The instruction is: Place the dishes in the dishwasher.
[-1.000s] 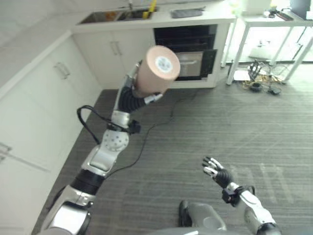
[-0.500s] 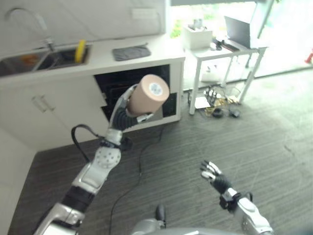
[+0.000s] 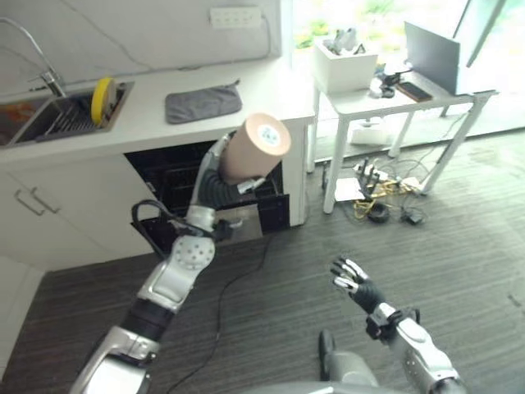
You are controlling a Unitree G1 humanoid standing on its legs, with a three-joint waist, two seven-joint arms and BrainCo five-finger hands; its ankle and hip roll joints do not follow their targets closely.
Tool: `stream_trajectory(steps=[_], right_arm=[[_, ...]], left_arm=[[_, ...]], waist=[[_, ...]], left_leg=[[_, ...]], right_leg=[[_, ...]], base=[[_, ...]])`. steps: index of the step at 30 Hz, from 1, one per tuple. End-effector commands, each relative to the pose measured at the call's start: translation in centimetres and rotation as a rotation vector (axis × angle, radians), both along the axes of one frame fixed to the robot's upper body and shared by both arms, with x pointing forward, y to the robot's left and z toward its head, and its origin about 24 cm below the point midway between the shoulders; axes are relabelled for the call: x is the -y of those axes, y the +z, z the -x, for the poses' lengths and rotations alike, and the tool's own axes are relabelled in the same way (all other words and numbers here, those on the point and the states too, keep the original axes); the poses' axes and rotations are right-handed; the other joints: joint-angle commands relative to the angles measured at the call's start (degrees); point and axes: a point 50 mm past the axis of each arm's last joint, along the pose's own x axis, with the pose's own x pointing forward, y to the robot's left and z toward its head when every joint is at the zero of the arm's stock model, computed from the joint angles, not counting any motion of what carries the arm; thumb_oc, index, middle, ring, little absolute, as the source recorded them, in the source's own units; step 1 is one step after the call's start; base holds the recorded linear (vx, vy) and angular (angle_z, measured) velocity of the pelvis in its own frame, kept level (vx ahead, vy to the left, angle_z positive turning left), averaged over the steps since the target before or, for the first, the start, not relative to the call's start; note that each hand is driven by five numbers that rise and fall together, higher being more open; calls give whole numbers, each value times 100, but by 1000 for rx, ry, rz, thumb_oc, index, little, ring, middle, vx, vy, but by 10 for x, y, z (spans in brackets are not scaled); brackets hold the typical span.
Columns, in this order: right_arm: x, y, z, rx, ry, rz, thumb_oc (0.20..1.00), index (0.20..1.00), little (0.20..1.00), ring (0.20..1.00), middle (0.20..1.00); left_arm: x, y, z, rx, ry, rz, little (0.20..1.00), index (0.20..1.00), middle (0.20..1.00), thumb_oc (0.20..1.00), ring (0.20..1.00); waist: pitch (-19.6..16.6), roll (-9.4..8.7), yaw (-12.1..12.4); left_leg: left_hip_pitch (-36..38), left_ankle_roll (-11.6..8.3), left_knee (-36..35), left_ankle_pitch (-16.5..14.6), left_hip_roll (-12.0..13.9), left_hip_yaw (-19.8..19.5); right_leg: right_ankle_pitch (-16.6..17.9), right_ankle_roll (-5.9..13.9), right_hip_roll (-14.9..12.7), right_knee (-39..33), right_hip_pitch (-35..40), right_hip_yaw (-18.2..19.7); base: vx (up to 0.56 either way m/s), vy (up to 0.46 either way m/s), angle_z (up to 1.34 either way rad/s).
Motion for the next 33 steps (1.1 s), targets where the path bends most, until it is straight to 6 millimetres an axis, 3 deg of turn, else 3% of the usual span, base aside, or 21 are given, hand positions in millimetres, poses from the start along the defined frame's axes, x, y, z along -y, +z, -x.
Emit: stream_trajectory(steps=[1,4,5,7,8,11,13,15,18,22,25,30,32,33], right_arm=[[-13,4,4,39,7,-50,1000,1000,1000,1000,1000],[-10,3,7,42,16,-34,1000,1000,1000,1000,1000],[-7,2,10,38,13,-21,1000,1000,1000,1000,1000],[-1,1,12,36,1,-18,1000,1000,1000,1000,1000],[1,1,13,37,-4,-19,1000,1000,1000,1000,1000],[4,0,15,41,-15,-12,1000,1000,1000,1000,1000],[10,-2,19,39,-40,-1,1000,1000,1000,1000,1000],[16,-2,23,39,-70,-2,1000,1000,1000,1000,1000],[16,-4,26,34,-104,-29,1000,1000,1000,1000,1000],[11,-3,25,43,-101,-35,1000,1000,1000,1000,1000],[7,1,22,49,-116,-52,1000,1000,1000,1000,1000],[-2,4,19,49,-98,-63,1000,1000,1000,1000,1000],[-6,6,17,52,-89,-68,1000,1000,1000,1000,1000],[-5,6,16,56,-80,-70,1000,1000,1000,1000,1000]], left_arm=[[-3,35,6,159,-33,-5,200,200,200,200,200],[-3,35,8,162,-40,6,200,200,200,200,200],[-3,36,9,158,-44,15,200,200,200,200,200],[-4,35,10,157,-46,21,200,200,200,200,200],[-4,34,10,158,-45,24,200,200,200,200,200],[-5,33,12,165,-40,44,200,200,200,200,200],[-4,35,12,171,-56,60,200,200,200,200,200],[1,35,10,168,-78,61,200,200,200,200,200],[8,36,7,164,-89,52,200,200,200,200,200],[13,39,2,171,-79,34,200,200,200,200,200],[15,40,-2,166,-81,22,200,200,200,200,200],[15,39,0,160,-81,1,200,200,200,200,200],[15,42,-1,168,-81,-12,200,200,200,200,200],[14,43,-2,173,-72,-15,200,200,200,200,200]], waist=[[-368,-279,-162],[-391,-309,-169],[-378,-317,-173],[-359,-301,-221],[-360,-275,-249],[-367,-152,-303],[-372,-86,-382],[-401,-53,-465],[-402,-30,-461],[-380,-35,-387],[-373,-89,-308],[-328,-124,-151],[-300,-223,-159],[-296,-278,-158]], left_leg=[[-833,279,320,-134,-824,267],[-1150,218,1082,-87,-869,415],[-1426,150,1462,119,-763,511],[-1516,84,1462,320,-474,643],[-1438,73,1244,371,-351,680],[-1241,-193,185,1089,392,636],[-1046,-329,-390,1435,851,703],[-844,-358,-593,1170,822,938],[-793,-315,-671,1018,610,825],[-730,-105,-917,931,181,658],[-725,86,-1119,892,-116,618],[-751,220,-1176,823,-234,804],[-780,226,-1153,778,-310,774],[-753,197,-1160,764,-327,798]], right_leg=[[-1051,713,-215,364,468,146],[-1135,585,-184,268,622,60],[-1182,509,-164,210,742,-2],[-1231,456,-127,216,808,-46],[-1260,452,-115,238,820,-44],[-1386,506,-125,223,948,1],[-1425,622,-349,264,999,-83],[-1420,739,-608,438,936,-260],[-1450,866,-834,693,883,-276],[-1438,1095,-1134,1001,757,-267],[-1097,1270,-1374,1377,566,-225],[-855,1328,-1453,1841,361,-390],[-1037,1288,-1062,1077,482,-347],[-871,1291,-1082,563,570,-375]], base=[[159,-212,8],[74,-110,17],[69,-45,19],[74,39,33],[91,151,35],[144,330,30],[197,500,2],[205,545,5],[177,443,44],[135,363,36],[120,332,31],[85,180,11],[166,-34,-9],[159,-160,7]])
